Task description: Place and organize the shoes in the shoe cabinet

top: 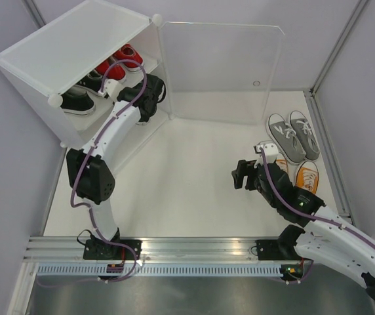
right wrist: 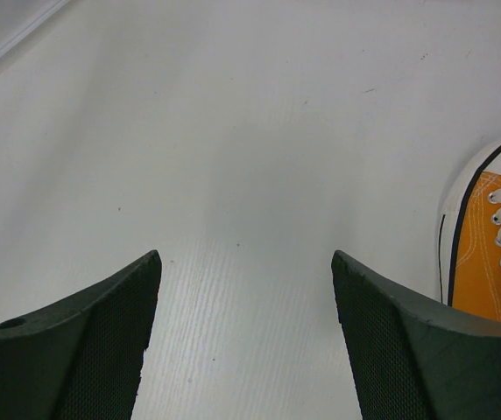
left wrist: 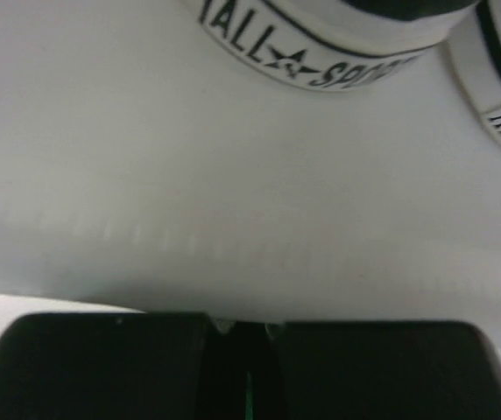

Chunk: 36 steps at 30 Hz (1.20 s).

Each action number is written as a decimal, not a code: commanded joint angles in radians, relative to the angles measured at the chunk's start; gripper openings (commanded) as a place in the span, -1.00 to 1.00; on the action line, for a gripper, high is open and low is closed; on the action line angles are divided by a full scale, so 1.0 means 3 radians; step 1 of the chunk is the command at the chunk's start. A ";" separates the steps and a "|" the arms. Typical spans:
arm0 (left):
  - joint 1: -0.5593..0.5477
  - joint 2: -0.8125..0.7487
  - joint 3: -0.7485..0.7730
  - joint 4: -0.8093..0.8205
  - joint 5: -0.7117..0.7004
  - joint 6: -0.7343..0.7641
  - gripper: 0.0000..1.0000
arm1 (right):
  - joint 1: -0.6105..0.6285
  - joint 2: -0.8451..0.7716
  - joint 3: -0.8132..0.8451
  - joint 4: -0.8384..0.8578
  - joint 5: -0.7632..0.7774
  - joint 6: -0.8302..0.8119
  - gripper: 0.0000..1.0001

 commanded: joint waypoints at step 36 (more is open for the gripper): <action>-0.0214 -0.0200 0.0151 0.0322 0.0338 0.0886 1.00 | 0.0011 0.0034 -0.0021 0.0121 -0.0084 -0.0002 0.65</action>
